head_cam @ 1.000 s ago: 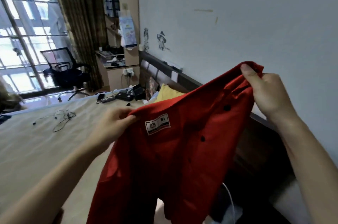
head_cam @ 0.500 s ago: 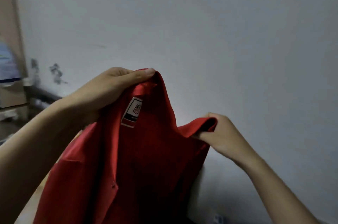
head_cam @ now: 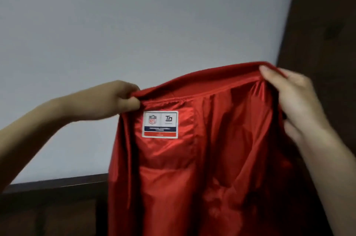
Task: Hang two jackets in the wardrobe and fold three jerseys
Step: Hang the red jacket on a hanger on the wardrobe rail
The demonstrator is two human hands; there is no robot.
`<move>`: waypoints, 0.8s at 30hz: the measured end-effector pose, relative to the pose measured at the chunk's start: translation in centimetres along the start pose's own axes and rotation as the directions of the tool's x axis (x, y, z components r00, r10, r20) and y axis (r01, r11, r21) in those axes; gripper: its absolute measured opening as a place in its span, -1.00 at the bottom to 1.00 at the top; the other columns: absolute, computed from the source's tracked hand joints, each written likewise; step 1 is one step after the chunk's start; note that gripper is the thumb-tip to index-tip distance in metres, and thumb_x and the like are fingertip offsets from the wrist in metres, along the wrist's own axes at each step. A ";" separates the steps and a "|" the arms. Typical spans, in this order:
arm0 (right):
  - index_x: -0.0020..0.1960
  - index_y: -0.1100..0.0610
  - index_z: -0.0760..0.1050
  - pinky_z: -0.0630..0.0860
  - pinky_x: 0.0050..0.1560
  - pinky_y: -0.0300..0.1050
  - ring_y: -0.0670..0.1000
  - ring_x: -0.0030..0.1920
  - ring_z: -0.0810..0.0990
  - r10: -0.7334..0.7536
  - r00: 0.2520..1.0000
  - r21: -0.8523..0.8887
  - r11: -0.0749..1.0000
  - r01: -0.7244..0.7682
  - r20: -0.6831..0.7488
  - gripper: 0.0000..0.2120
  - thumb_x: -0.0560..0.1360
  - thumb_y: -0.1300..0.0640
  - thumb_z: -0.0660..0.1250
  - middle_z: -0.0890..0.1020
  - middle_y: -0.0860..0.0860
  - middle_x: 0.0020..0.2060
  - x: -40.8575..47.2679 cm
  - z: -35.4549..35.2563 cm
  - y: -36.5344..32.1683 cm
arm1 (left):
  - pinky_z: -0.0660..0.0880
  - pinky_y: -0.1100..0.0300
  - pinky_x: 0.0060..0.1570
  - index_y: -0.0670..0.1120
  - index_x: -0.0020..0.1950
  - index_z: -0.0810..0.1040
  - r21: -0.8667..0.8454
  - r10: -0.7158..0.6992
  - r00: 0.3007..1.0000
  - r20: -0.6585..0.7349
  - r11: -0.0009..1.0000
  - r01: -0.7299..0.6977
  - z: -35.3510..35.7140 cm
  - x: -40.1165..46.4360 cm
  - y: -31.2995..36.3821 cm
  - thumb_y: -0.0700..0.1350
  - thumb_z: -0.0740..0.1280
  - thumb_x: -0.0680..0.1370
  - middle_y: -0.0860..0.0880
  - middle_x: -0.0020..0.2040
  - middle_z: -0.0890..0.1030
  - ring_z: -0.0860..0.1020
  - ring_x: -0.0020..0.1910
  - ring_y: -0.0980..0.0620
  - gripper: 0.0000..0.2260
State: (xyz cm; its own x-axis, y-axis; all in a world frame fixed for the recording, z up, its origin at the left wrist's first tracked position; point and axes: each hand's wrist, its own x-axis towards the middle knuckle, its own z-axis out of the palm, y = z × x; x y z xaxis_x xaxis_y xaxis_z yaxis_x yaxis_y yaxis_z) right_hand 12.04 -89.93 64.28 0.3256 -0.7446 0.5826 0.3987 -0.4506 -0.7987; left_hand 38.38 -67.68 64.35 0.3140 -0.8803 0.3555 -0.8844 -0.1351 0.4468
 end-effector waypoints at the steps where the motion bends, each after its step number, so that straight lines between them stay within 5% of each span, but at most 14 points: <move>1: -0.04 0.16 0.73 0.65 0.09 -0.02 0.05 -0.09 0.71 -0.024 0.999 -0.013 1.000 0.024 -0.037 -0.85 0.56 0.11 0.43 0.76 0.12 -0.10 -0.3 -1.0 -1.0 | 0.55 -0.14 -0.07 -0.07 -0.10 0.55 0.041 0.043 0.999 0.012 0.998 -0.044 1.5 1.0 0.1 0.22 0.22 0.38 -0.05 -0.22 0.65 0.63 -0.18 -0.07 -0.62; 6: -0.13 0.19 0.69 0.59 -0.14 -0.15 -0.02 -0.27 0.62 -0.131 0.978 -0.109 0.988 0.114 -0.165 -0.83 0.57 0.12 0.42 0.66 0.07 -0.26 -2.9 -5.7 -4.8 | 0.55 -0.06 0.01 -0.04 -0.04 0.58 -0.077 0.217 0.967 0.131 0.975 -0.208 9.7 6.3 0.7 0.03 0.22 0.39 0.00 -0.13 0.67 0.64 -0.10 -0.03 -0.74; 8: -0.18 0.15 0.64 0.55 -0.19 -0.18 -0.05 -0.31 0.58 -0.167 0.948 -0.117 0.983 0.140 -0.271 -0.82 0.58 0.13 0.41 0.61 0.04 -0.29 -4.2 -8.4 -6.8 | 0.56 0.00 -0.04 -0.06 -0.15 0.61 -0.153 0.224 0.965 0.138 0.967 -0.202 13.3 8.6 1.2 -0.14 0.22 0.43 -0.01 -0.22 0.69 0.66 -0.13 -0.04 -0.83; 11: -0.24 0.10 0.59 0.57 -0.17 -0.15 -0.08 -0.34 0.60 -0.199 0.877 -0.124 0.979 0.160 -0.438 -0.77 0.59 0.10 0.40 0.62 -0.05 -0.39 -5.8 -13.2 -10.5 | 0.55 0.02 -0.02 -0.05 -0.39 0.49 -0.434 0.156 0.980 0.123 0.897 -0.088 18.0 10.6 2.6 -0.30 0.15 0.49 -0.03 -0.37 0.58 0.68 -0.21 -0.12 -0.69; 13: -0.28 0.08 0.59 0.58 -0.08 0.00 -0.02 -0.33 0.59 -0.187 0.861 -0.135 0.981 0.139 -0.473 -0.73 0.57 0.05 0.41 0.58 -0.02 -0.40 -6.6 -15.8 -12.1 | 0.50 0.04 0.00 -0.05 -0.32 0.54 -0.585 0.257 0.956 0.140 0.800 -0.129 21.2 10.9 6.2 -0.18 0.21 0.48 -0.07 -0.31 0.60 0.68 -0.13 -0.18 -0.80; 14: -0.31 0.07 0.58 0.54 -0.04 0.07 0.01 -0.33 0.56 -0.175 0.860 -0.140 0.983 0.121 -0.479 -0.71 0.56 0.04 0.42 0.55 0.00 -0.40 -6.9 -16.7 -12.5 | 0.49 0.07 0.00 -0.03 -0.21 0.60 -0.642 0.330 0.925 0.191 0.754 -0.136 23.0 10.5 9.0 -0.08 0.27 0.43 -0.07 -0.24 0.66 0.69 -0.07 -0.14 -0.88; 18: -0.26 0.09 0.58 0.57 -0.15 -0.06 -0.01 -0.41 0.55 -0.094 0.908 -0.144 0.989 0.038 -0.409 -0.74 0.58 0.02 0.40 0.57 0.01 -0.43 -7.0 -19.0 -12.8 | 0.55 0.14 0.06 -0.04 0.22 0.55 -0.817 0.631 0.676 0.381 0.572 -0.074 32.8 8.1 21.4 0.08 0.59 0.28 -0.04 0.12 0.70 0.66 0.06 0.00 -0.44; 21: -0.15 0.18 0.57 0.62 -0.26 -0.06 0.06 -0.41 0.58 -0.051 0.923 -0.168 0.986 -0.015 -0.382 -0.76 0.58 0.03 0.39 0.58 0.11 -0.38 -7.0 -21.3 -12.7 | 0.57 0.12 0.16 -0.07 0.34 0.49 -0.871 0.734 0.542 0.409 0.492 -0.008 38.0 7.2 27.5 -0.11 0.51 0.45 -0.06 0.28 0.63 0.62 0.20 -0.05 -0.52; 24: -0.26 0.18 0.51 0.55 -0.49 -0.21 -0.02 -0.56 0.54 -0.085 0.889 -0.195 0.981 -0.005 -0.450 -0.69 0.61 0.07 0.36 0.54 0.06 -0.51 -6.9 -25.1 -12.8 | 0.46 0.16 0.30 -0.06 0.44 0.43 -0.898 0.782 0.460 0.420 0.431 0.088 40.2 7.3 31.3 -0.07 0.47 0.51 -0.01 0.35 0.59 0.55 0.33 0.03 -0.48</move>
State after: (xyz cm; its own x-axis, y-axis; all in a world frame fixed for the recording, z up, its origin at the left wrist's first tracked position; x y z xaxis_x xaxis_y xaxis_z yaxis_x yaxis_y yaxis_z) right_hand -16.82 -91.37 66.68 -0.1302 -0.8452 0.5183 0.2223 -0.5343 -0.8155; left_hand -0.90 -96.63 47.88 -0.6921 -0.7020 0.1681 -0.0431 0.2727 0.9611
